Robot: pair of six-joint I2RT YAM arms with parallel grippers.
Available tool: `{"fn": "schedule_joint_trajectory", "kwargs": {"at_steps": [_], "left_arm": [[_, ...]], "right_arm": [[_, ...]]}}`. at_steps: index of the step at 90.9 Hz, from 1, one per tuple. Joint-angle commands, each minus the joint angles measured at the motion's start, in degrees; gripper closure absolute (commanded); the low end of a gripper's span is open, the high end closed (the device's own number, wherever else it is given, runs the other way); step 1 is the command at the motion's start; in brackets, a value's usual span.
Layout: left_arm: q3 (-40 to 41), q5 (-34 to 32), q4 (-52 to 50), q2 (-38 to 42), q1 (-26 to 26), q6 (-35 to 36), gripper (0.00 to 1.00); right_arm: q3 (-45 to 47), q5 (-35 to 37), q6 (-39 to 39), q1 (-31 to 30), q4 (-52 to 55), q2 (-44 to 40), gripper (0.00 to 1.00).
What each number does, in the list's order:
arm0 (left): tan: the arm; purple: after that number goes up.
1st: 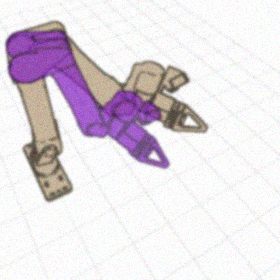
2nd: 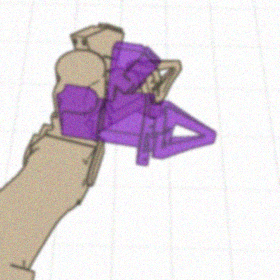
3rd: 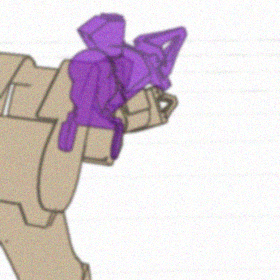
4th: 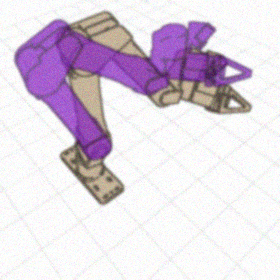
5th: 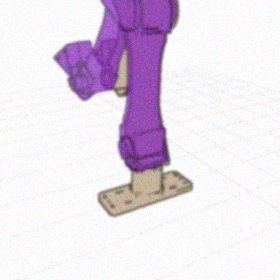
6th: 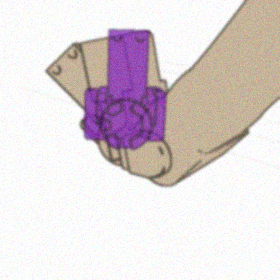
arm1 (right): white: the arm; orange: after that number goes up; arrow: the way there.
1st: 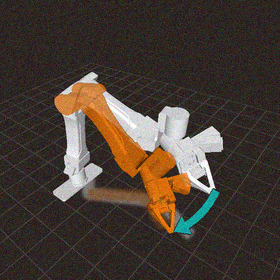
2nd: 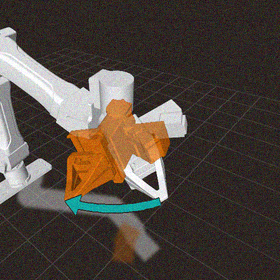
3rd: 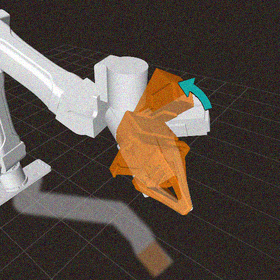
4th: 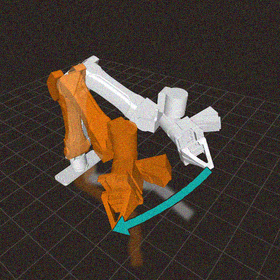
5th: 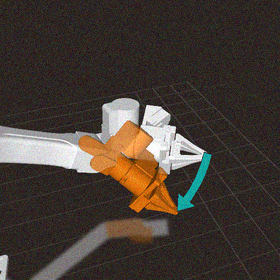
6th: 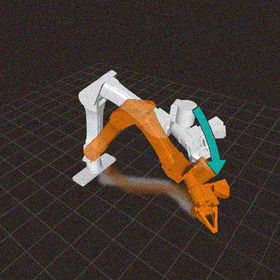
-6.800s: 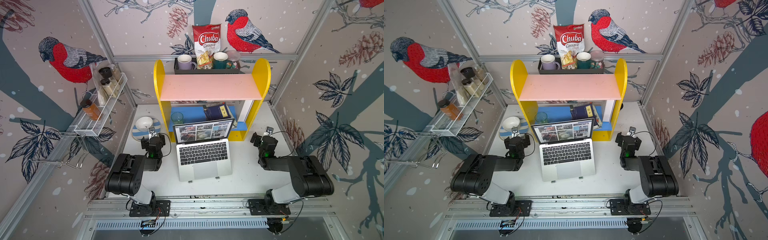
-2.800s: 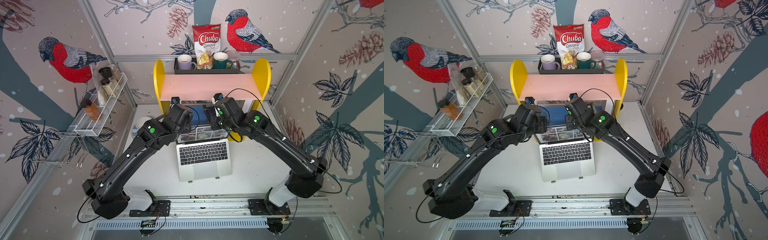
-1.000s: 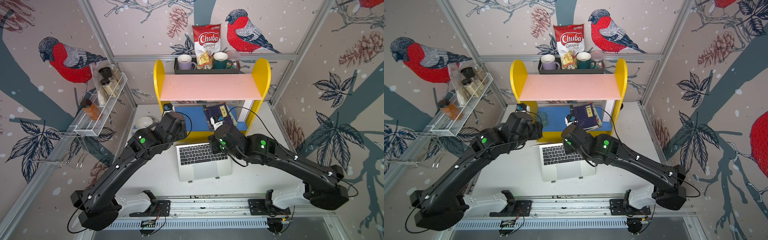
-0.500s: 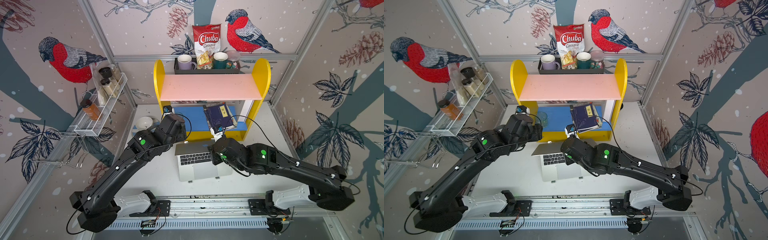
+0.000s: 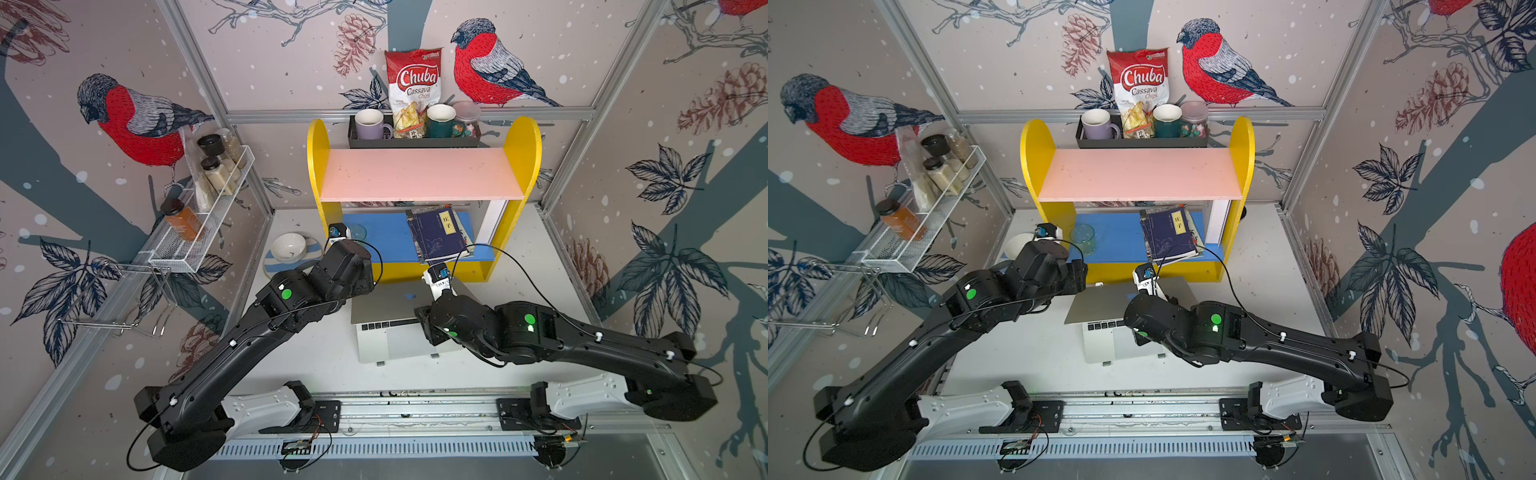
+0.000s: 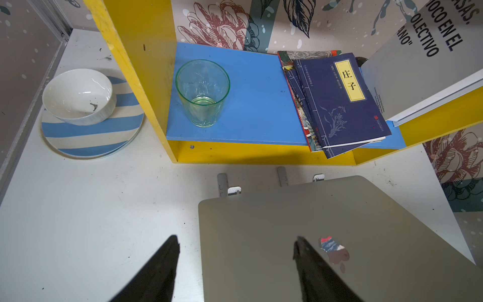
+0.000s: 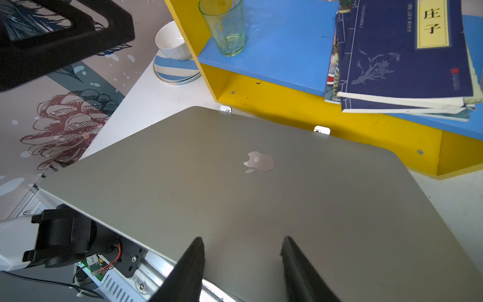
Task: Close the laptop lid and set it aside
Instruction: Close the lid of the laptop.
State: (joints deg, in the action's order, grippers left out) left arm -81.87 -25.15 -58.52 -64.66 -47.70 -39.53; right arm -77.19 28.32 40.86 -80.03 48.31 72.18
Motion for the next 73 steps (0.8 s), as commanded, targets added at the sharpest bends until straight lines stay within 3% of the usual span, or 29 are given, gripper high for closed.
{"fn": "schedule_joint_trajectory", "kwargs": {"at_steps": [1, 73], "left_arm": [[0.96, 0.17, 1.48, 0.63, -0.6, -1.16, 0.31], [6.21, -0.05, 3.11, 3.81, -1.87, -2.94, 0.31]], "right_arm": [[1.16, 0.83, 2.45, -0.79, 0.9, -0.14, 0.47], [4.61, 4.18, 7.52, -5.61, 3.15, 4.25, 0.28]]}}
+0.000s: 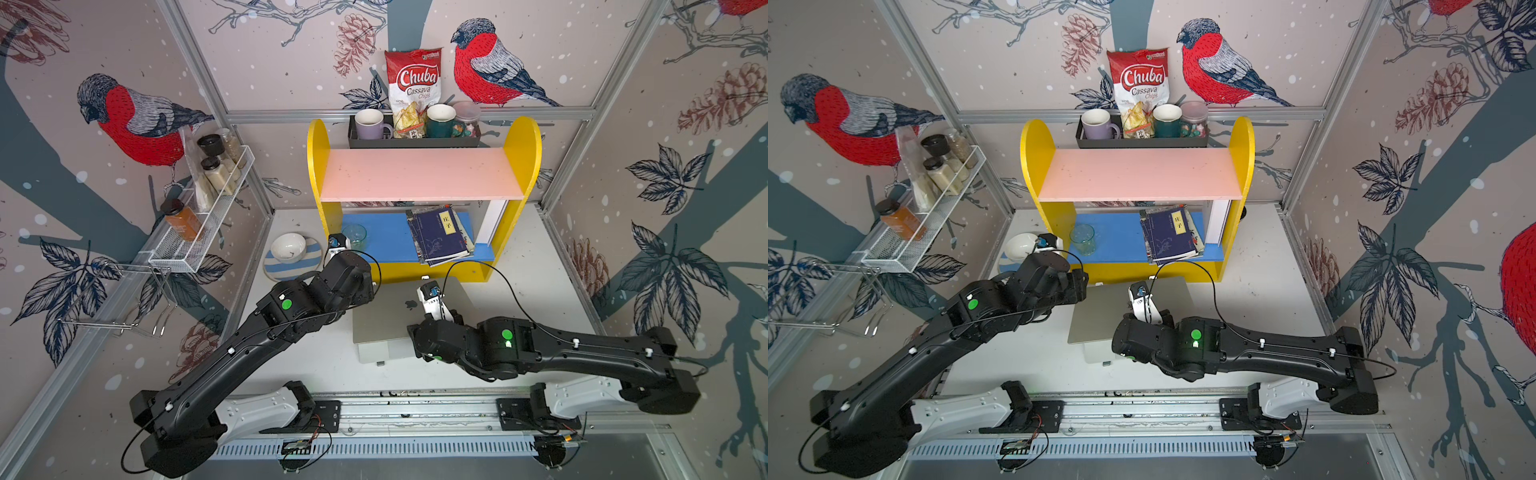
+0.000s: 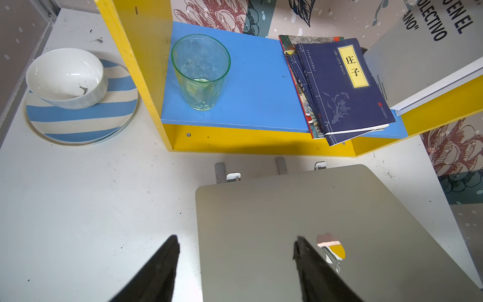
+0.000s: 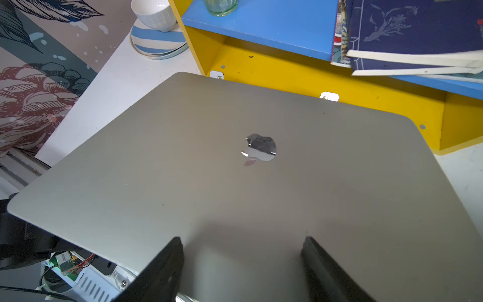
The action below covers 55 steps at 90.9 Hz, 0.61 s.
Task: Close the laptop lid and set it aside
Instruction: Close the lid of the laptop.
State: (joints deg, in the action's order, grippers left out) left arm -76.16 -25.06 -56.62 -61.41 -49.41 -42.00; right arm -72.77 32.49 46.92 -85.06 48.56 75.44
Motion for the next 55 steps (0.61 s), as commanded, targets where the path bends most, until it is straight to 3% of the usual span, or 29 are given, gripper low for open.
{"fn": "schedule_joint_trajectory", "kwargs": {"at_steps": [1, 55], "left_arm": [[0.59, -0.15, 1.18, 0.61, -0.16, -0.55, 0.31], [4.73, 0.68, 3.06, 2.08, -0.24, -1.98, 0.31]], "right_arm": [[0.23, -0.03, 1.53, -0.7, 2.84, 1.05, 0.28], [5.4, -1.8, 2.61, -1.08, -1.73, 2.84, 0.24]]}}
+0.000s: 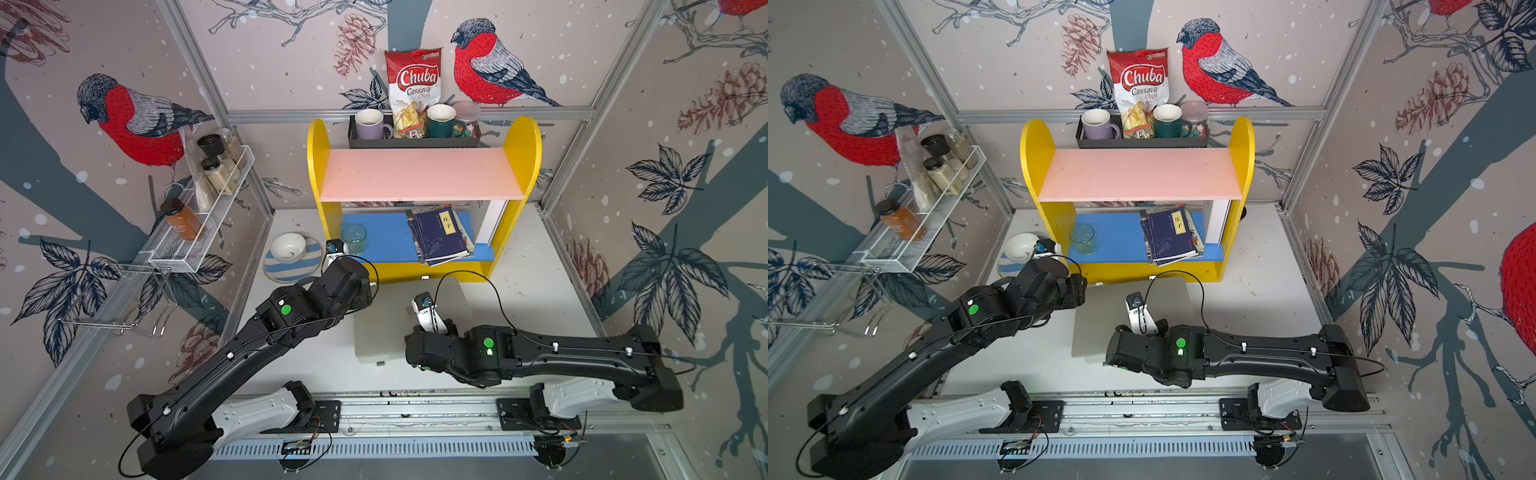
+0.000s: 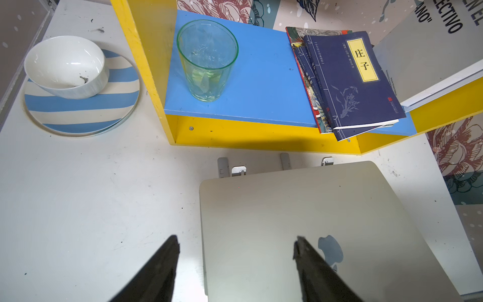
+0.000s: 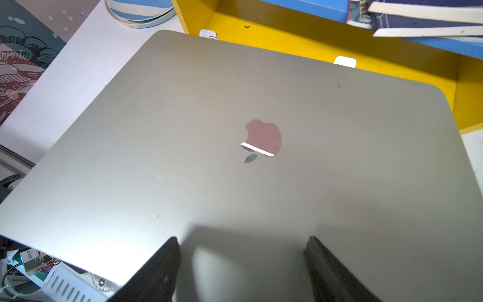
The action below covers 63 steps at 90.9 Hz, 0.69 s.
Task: Close the laptop lid and set it aside
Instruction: Close the lid of the laptop.
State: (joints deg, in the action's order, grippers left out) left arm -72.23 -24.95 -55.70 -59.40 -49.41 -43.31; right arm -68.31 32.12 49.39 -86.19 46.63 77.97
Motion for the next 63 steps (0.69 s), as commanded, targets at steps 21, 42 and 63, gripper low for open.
{"fn": "schedule_joint_trajectory", "kwargs": {"at_steps": [21, 42, 63], "left_arm": [[2.95, 1.6, 3.2, 0.23, -0.25, -1.79, 0.29], [5.42, 2.48, 3.7, 0.86, -0.82, -3.34, 0.29], [11.35, 3.26, 5.19, 2.71, -2.09, -6.2, 0.3]], "right_arm": [[3.56, -2.67, 0.45, 0.91, -1.7, 0.37, 0.2], [6.3, -4.14, 0.43, 2.65, -4.1, 0.41, 0.18], [7.35, -5.07, -0.11, 3.89, -5.34, 0.88, 0.16]]}}
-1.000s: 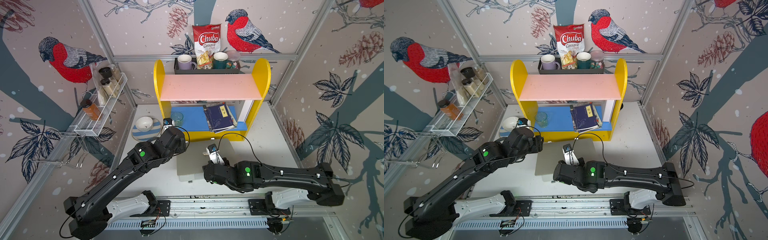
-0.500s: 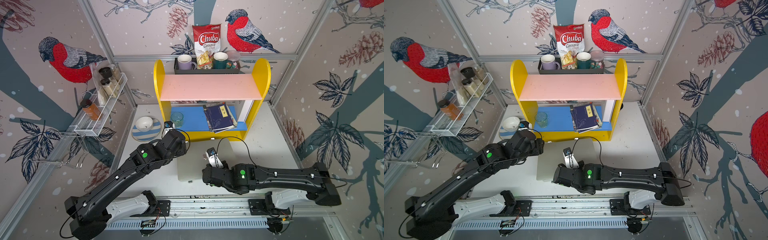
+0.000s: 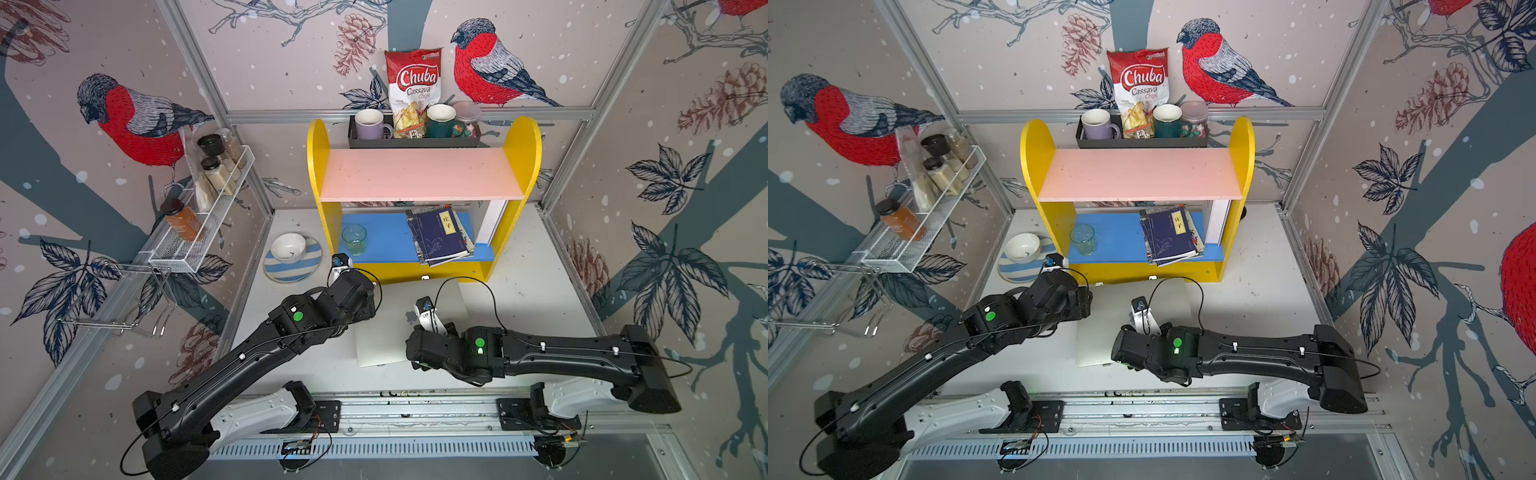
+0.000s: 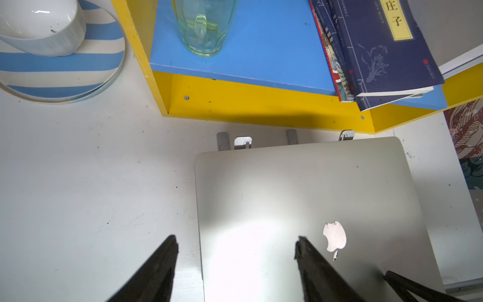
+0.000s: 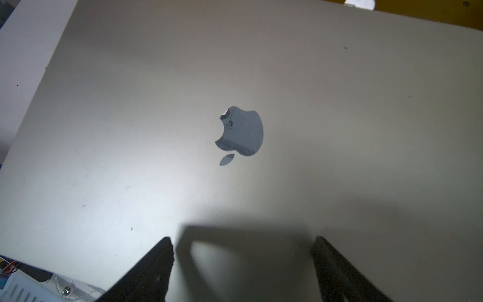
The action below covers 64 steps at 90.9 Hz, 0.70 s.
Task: Close the laptop lid and set it aside
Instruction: Close the lid of the laptop.
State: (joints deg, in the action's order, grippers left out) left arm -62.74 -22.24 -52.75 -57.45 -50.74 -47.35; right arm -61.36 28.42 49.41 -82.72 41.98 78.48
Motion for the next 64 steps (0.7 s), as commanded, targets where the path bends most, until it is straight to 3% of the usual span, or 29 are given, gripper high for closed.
{"fn": "schedule_joint_trajectory", "kwargs": {"at_steps": [1, 34, 64], "left_arm": [[2.16, 0.58, 2.32, 0.89, -0.89, -2.23, 0.3], [11.35, -1.45, 6.95, 2.28, -8.15, -9.41, 0.3], [13.38, -2.0, 8.7, 1.99, -10.32, -11.42, 0.3]], "right_arm": [[0.43, -1.41, -0.16, 0.48, -0.67, 0.41, 0.16], [1.69, -2.13, -0.28, 1.83, -2.16, 1.13, 0.08], [4.61, -2.73, 0.24, 3.92, -3.5, 0.03, 0.04]]}}
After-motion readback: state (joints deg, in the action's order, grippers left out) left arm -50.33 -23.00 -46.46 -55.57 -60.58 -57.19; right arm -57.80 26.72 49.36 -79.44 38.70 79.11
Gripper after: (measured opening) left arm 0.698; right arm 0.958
